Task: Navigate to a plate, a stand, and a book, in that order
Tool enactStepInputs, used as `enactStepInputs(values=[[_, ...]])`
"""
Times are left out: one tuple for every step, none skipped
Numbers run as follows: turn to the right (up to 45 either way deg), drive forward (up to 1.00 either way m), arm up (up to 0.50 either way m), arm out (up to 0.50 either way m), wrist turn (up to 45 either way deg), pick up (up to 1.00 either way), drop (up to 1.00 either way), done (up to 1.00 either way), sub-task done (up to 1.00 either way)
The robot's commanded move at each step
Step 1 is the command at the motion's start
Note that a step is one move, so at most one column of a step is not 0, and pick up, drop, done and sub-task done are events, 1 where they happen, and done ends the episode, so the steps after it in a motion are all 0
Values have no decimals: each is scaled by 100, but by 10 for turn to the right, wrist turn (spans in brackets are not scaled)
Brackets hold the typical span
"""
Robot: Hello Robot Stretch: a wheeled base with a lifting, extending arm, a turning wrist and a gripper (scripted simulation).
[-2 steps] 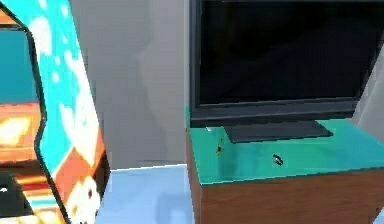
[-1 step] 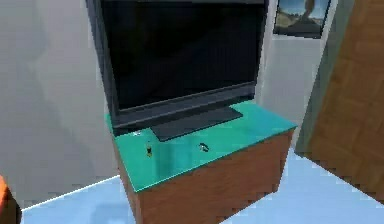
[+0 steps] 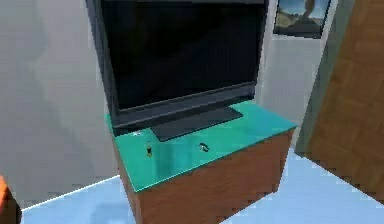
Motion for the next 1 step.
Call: enactStepInputs(values=[[450, 0, 0, 0, 0, 0, 0, 0, 0]])
